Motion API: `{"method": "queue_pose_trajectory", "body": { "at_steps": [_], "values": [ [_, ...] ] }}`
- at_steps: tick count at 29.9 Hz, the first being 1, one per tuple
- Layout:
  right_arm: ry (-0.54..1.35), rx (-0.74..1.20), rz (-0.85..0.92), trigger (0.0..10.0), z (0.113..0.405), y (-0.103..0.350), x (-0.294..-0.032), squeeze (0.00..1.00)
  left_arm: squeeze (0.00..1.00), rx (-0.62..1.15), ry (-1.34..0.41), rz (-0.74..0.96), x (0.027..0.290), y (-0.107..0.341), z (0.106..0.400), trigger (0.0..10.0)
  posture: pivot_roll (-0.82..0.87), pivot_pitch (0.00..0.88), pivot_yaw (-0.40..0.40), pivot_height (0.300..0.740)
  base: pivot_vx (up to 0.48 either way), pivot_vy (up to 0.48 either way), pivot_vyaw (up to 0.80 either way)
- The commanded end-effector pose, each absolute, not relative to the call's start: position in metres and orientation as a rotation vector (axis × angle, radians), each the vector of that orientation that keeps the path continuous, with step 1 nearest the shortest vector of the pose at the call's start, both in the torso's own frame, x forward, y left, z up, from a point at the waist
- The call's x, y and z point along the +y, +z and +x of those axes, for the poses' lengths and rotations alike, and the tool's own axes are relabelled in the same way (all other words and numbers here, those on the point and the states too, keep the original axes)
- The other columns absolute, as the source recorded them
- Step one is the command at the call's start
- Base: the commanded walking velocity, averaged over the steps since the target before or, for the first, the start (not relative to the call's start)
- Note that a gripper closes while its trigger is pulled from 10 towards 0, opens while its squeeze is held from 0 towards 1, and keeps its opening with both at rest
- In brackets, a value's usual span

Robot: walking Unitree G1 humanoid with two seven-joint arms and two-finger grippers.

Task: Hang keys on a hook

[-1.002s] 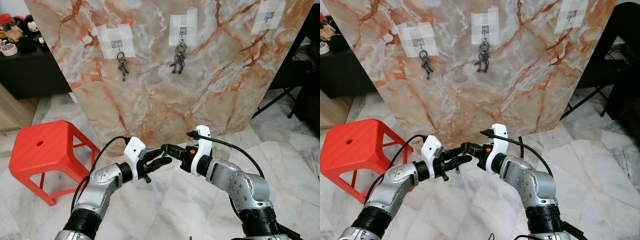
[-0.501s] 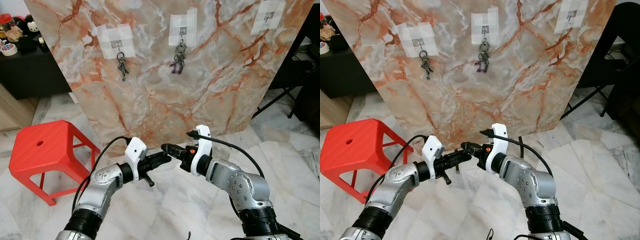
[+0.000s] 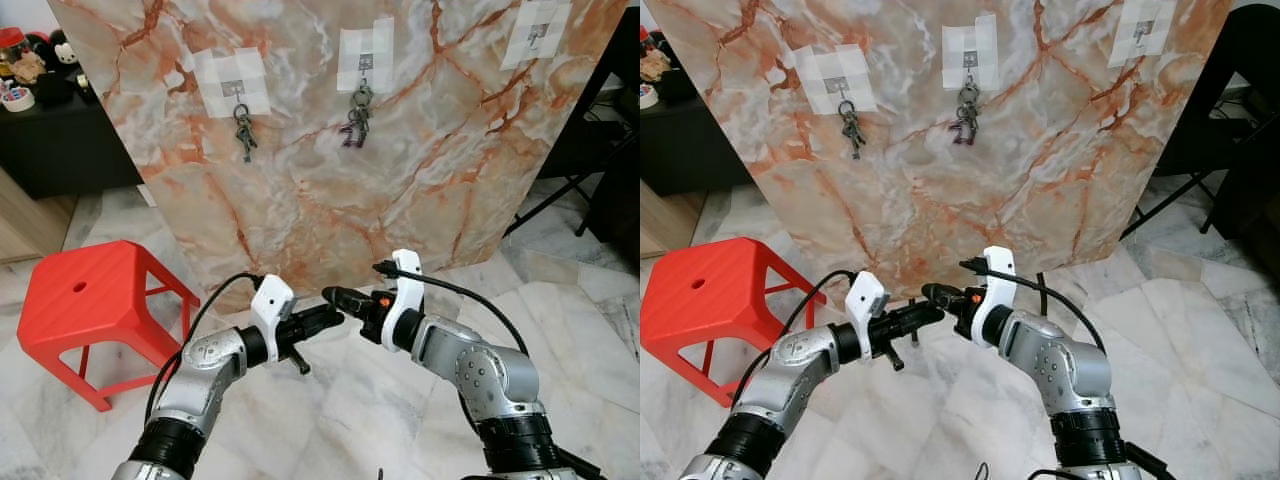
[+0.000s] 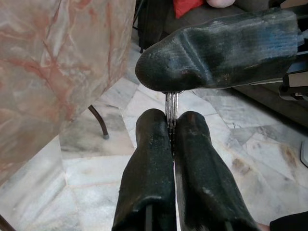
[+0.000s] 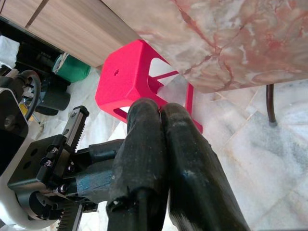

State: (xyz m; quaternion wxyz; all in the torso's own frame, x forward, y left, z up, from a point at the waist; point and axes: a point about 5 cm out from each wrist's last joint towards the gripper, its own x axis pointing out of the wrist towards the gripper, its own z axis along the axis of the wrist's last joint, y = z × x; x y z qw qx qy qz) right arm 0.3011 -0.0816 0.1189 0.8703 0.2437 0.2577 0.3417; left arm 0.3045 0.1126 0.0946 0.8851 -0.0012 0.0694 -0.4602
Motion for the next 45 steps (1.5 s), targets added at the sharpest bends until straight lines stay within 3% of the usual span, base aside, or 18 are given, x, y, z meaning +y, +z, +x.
{"method": "queue_pose_trajectory", "body": {
  "at_steps": [1,7,9,10,11,12,17,19,20,21,32,33,34,35,45],
  "values": [
    [0.711,0.530,0.491,10.0,0.302,0.120,-0.081,0.00,0.00,0.171,-0.948,-0.013,0.118,0.091,0.302,0.0,0.00,0.157,0.014,0.740,0.000,0.000,0.00],
    [0.672,0.525,0.500,10.0,0.305,0.117,-0.084,0.00,0.00,0.174,-0.949,-0.012,0.118,0.090,0.301,0.0,0.01,0.154,0.014,0.740,0.000,0.000,0.00],
    [0.683,0.512,0.503,10.0,0.305,0.119,-0.084,0.38,0.00,0.174,-0.950,-0.012,0.118,0.090,0.301,0.0,0.01,0.154,0.014,0.740,0.000,0.000,0.00],
    [0.687,0.500,0.510,10.0,0.305,0.120,-0.084,0.74,0.00,0.176,-0.950,-0.011,0.119,0.090,0.301,0.0,0.01,0.154,0.014,0.740,0.000,0.000,0.00],
    [0.687,0.498,0.511,10.0,0.305,0.120,-0.084,0.74,0.00,0.176,-0.950,-0.011,0.119,0.090,0.301,0.0,0.01,0.154,0.014,0.740,0.000,0.000,0.00],
    [0.669,0.494,0.519,10.0,0.306,0.120,-0.084,0.95,0.00,0.180,-0.952,-0.007,0.118,0.089,0.301,0.0,0.01,0.154,0.014,0.740,0.000,0.000,0.00],
    [0.648,0.469,0.576,10.0,0.309,0.124,-0.084,0.90,0.00,0.190,-0.956,-0.002,0.118,0.088,0.300,0.0,0.01,0.154,0.016,0.740,0.000,0.000,0.00],
    [0.637,0.444,0.610,10.0,0.311,0.128,-0.086,0.78,0.00,0.195,-0.957,0.002,0.118,0.087,0.299,0.0,0.01,0.154,0.016,0.740,0.000,0.000,0.00],
    [0.631,0.433,0.624,10.0,0.312,0.129,-0.087,0.11,0.00,0.199,-0.958,0.005,0.119,0.087,0.299,0.0,0.01,0.154,0.016,0.740,0.000,0.000,0.00],
    [0.626,0.425,0.629,10.0,0.313,0.130,-0.088,0.00,0.00,0.204,-0.957,0.009,0.120,0.086,0.298,0.0,0.01,0.154,0.016,0.740,0.000,0.000,0.00],
    [0.504,0.448,0.522,10.0,0.317,0.109,-0.100,0.00,0.00,0.260,-0.857,0.070,0.135,0.075,0.300,0.0,0.01,0.159,0.017,0.740,0.000,0.000,0.00],
    [0.426,0.474,0.477,10.0,0.319,0.094,-0.110,0.00,0.00,0.282,-0.784,0.111,0.143,0.069,0.303,8.9,0.01,0.153,0.019,0.740,0.000,0.000,0.00],
    [0.393,0.487,0.456,10.0,0.319,0.087,-0.114,0.00,0.00,0.288,-0.754,0.132,0.146,0.067,0.304,8.9,0.01,0.153,0.019,0.740,0.000,0.000,0.00],
    [0.349,0.503,0.430,10.0,0.319,0.079,-0.119,0.00,0.00,0.300,-0.721,0.150,0.150,0.064,0.305,10.0,0.01,0.153,0.019,0.740,0.000,0.000,0.00],
    [0.170,0.799,0.257,10.0,0.273,-0.017,-0.147,0.00,0.00,0.604,-0.413,0.170,0.195,0.003,0.279,10.0,0.02,0.129,0.024,0.740,0.000,0.000,0.00]
  ]
}}
